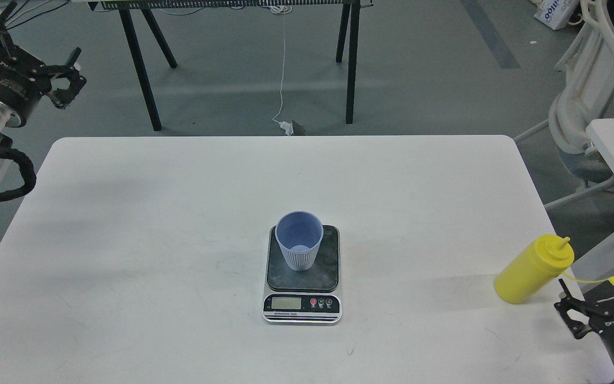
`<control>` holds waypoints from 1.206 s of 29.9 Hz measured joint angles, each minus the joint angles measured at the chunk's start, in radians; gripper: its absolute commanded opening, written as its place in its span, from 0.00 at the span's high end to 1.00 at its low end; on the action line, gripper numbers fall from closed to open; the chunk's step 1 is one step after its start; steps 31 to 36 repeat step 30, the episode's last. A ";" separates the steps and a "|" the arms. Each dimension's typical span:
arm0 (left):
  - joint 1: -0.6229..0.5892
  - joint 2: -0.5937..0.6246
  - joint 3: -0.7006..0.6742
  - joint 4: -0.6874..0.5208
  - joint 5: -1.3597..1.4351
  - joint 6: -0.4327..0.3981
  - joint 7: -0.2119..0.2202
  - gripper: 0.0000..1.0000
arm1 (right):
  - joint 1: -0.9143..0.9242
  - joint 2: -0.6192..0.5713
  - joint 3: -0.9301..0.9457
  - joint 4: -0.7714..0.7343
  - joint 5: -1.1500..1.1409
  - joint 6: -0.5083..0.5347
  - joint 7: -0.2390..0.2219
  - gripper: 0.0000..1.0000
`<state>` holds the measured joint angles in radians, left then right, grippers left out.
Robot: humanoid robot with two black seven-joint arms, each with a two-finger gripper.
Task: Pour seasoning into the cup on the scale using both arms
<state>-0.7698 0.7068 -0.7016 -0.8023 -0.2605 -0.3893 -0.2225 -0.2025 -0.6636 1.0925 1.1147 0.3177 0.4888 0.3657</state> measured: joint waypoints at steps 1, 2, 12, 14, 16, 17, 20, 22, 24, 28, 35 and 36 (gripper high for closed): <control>0.000 -0.001 -0.001 0.000 0.000 0.000 0.000 0.00 | 0.030 -0.010 0.006 -0.017 0.000 0.000 -0.003 0.00; 0.001 -0.001 -0.002 0.000 0.000 0.000 0.000 0.00 | 0.070 -0.023 0.010 -0.034 -0.001 0.000 -0.004 0.00; 0.006 -0.002 -0.009 0.000 -0.003 -0.003 0.000 0.00 | 0.602 -0.044 -0.095 -0.371 -0.015 0.000 -0.031 0.01; 0.006 -0.014 -0.011 0.002 -0.003 -0.003 0.000 0.00 | 0.708 -0.028 -0.161 -0.422 -0.013 0.000 -0.038 0.00; 0.006 -0.027 -0.011 0.007 -0.005 -0.003 0.000 0.00 | 0.798 0.011 -0.211 -0.477 -0.010 0.000 -0.041 0.00; 0.006 -0.032 -0.011 0.011 -0.005 -0.003 0.000 0.00 | 0.831 0.036 -0.223 -0.503 -0.010 0.000 -0.043 0.00; 0.006 -0.048 -0.013 0.028 -0.007 -0.003 0.000 0.00 | 0.937 0.128 -0.244 -0.610 -0.010 0.000 -0.054 0.00; 0.006 -0.060 -0.015 0.035 -0.008 -0.003 0.001 0.00 | 0.999 0.191 -0.247 -0.684 -0.010 0.000 -0.073 0.00; 0.006 -0.069 -0.025 0.039 -0.009 -0.003 0.001 0.00 | 1.032 0.239 -0.245 -0.729 -0.010 0.000 -0.084 0.00; 0.006 -0.077 -0.039 0.040 -0.010 -0.003 0.003 0.00 | 1.049 0.279 -0.244 -0.751 -0.010 0.000 -0.089 0.00; 0.006 -0.077 -0.040 0.041 -0.010 -0.004 0.003 0.00 | 1.052 0.281 -0.245 -0.751 -0.011 0.000 -0.090 0.00; 0.006 -0.077 -0.040 0.041 -0.010 -0.004 0.003 0.00 | 1.052 0.281 -0.245 -0.751 -0.011 0.000 -0.090 0.00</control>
